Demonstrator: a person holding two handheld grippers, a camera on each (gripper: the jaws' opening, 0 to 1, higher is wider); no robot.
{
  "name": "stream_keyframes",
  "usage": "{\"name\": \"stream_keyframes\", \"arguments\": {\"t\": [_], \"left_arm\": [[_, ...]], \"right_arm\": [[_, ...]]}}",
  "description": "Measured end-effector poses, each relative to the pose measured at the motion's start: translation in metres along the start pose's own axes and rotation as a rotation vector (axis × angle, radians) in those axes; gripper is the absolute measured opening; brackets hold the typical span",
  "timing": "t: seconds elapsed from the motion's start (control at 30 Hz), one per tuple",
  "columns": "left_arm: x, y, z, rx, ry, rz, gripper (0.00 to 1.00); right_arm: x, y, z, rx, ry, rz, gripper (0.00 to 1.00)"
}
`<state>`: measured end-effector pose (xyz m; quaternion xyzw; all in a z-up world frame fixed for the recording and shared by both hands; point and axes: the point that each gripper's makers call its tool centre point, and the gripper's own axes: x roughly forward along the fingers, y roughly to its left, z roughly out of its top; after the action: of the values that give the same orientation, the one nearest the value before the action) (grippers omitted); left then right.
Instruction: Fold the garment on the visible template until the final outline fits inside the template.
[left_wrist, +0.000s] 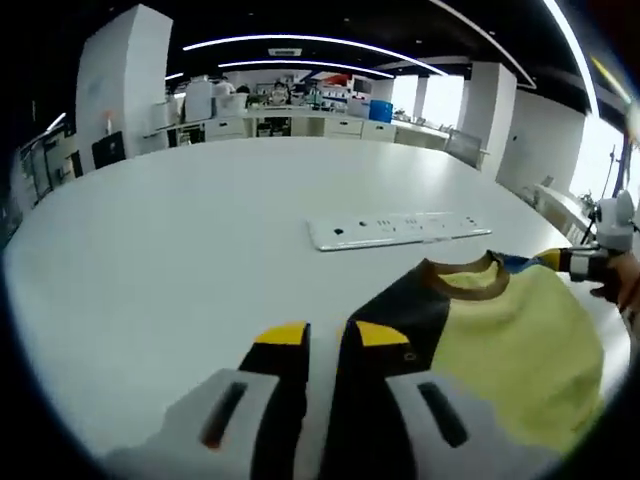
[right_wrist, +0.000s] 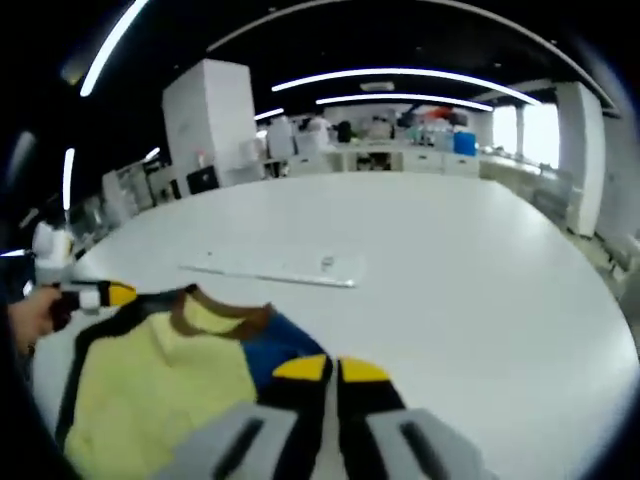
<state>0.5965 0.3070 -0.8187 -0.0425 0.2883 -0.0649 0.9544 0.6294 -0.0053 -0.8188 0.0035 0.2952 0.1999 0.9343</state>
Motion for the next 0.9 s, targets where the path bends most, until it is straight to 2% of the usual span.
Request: {"name": "stream_keyframes", "arguments": {"t": [0.1,0.17,0.23,0.3,0.4,0.57,0.67,0.83,0.9], "left_arm": [[-0.009,-0.004,0.003,0.033,0.001,0.006,0.28],[-0.012,-0.003,0.006,0.030,0.001,0.007,0.40],[-0.019,-0.010,0.008,0.018,-0.005,-0.003,0.48],[-0.024,-0.017,0.010,0.029,-0.011,-0.020,0.55],[-0.031,-0.025,0.014,0.034,-0.017,-0.056,0.62],[-0.048,-0.040,0.016,0.044,-0.033,-0.102,0.73],[-0.054,-0.056,0.010,0.045,-0.019,-0.171,0.72],[-0.064,-0.066,0.007,0.083,-0.026,-0.197,0.75],[-0.073,-0.075,0.005,0.094,-0.030,-0.217,0.76]], "right_arm": [[-0.011,0.009,0.007,-0.026,-0.015,0.034,0.22],[-0.015,0.017,0.007,-0.004,-0.006,0.078,0.30],[-0.018,0.026,0.003,0.019,0.019,0.127,0.46],[-0.024,0.032,-0.001,0.005,0.038,0.155,0.57],[-0.033,0.038,-0.005,-0.014,0.056,0.184,0.66],[-0.051,0.047,-0.010,-0.013,0.063,0.214,0.69],[-0.062,0.051,-0.016,-0.018,0.070,0.221,0.69],[-0.078,0.058,-0.030,-0.026,0.073,0.218,0.67],[-0.081,0.057,-0.035,-0.036,0.080,0.216,0.66]]}}
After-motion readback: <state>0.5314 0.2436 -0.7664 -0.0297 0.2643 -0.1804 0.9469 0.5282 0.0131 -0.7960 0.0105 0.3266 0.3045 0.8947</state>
